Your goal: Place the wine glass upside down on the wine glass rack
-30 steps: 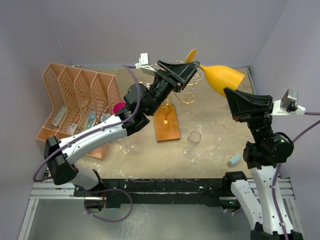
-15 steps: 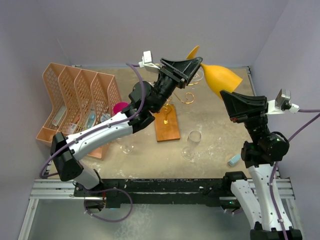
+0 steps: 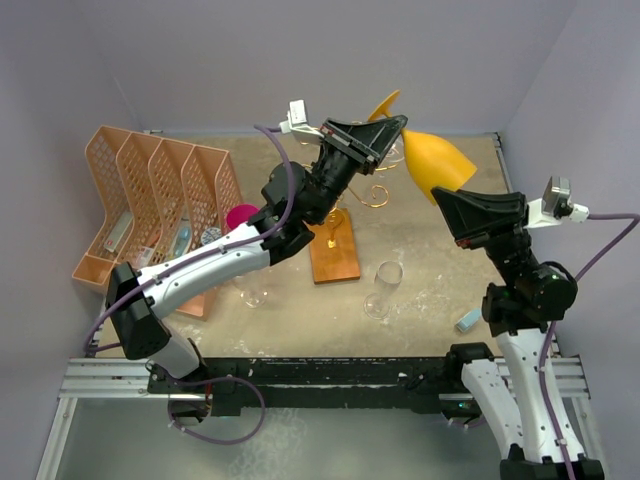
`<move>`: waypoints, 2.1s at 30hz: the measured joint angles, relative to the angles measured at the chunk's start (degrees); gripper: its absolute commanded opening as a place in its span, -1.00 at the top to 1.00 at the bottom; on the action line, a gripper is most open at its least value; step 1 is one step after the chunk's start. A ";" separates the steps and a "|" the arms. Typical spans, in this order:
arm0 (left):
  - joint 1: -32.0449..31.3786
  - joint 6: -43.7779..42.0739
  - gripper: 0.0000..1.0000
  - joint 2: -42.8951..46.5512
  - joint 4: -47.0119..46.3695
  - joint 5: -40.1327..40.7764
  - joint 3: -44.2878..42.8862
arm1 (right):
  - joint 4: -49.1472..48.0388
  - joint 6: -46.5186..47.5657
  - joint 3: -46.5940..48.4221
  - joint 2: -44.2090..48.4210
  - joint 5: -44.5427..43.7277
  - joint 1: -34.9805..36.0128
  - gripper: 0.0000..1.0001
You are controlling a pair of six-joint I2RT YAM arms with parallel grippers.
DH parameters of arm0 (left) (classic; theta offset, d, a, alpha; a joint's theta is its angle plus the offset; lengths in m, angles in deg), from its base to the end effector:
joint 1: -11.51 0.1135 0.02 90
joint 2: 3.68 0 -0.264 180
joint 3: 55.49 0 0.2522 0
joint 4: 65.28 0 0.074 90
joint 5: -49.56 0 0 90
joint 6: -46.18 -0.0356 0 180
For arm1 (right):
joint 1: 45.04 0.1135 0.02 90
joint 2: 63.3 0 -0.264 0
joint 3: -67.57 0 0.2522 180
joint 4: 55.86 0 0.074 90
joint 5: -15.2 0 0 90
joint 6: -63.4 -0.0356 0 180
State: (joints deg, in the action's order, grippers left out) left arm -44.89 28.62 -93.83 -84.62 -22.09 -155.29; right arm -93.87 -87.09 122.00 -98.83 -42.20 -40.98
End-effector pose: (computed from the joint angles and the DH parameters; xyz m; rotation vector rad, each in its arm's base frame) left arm 0.2106 -0.2967 0.4720 -0.5115 1.1847 -1.8185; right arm 0.0989 0.0262 0.4357 -0.2370 0.8088 1.2282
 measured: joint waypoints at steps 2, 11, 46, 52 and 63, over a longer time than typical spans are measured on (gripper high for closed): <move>-0.02 -0.83 1.00 -0.04 -0.15 -0.07 0.00 | 0.42 0.04 0.00 0.31 0.24 0.00 1.00; -0.02 -4.13 1.00 -0.63 -0.79 0.28 0.00 | 6.64 2.82 1.51 1.05 0.28 0.02 0.74; 0.63 -57.11 1.00 -0.76 -4.90 -21.40 -8.33 | 48.15 11.17 41.66 -8.28 -12.92 0.13 -0.27; 0.61 -69.85 1.00 -1.97 -3.87 -29.70 -8.37 | 49.62 6.80 43.10 -13.35 -7.54 0.17 -0.23; 0.61 -80.67 1.00 -4.02 0.22 -37.66 -9.51 | 51.04 0.59 43.10 -15.52 -6.29 0.17 0.19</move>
State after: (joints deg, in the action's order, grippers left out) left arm -44.28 -52.05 -97.85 -84.40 -59.75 -164.80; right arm -42.83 -86.50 165.10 -114.35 -48.50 -40.81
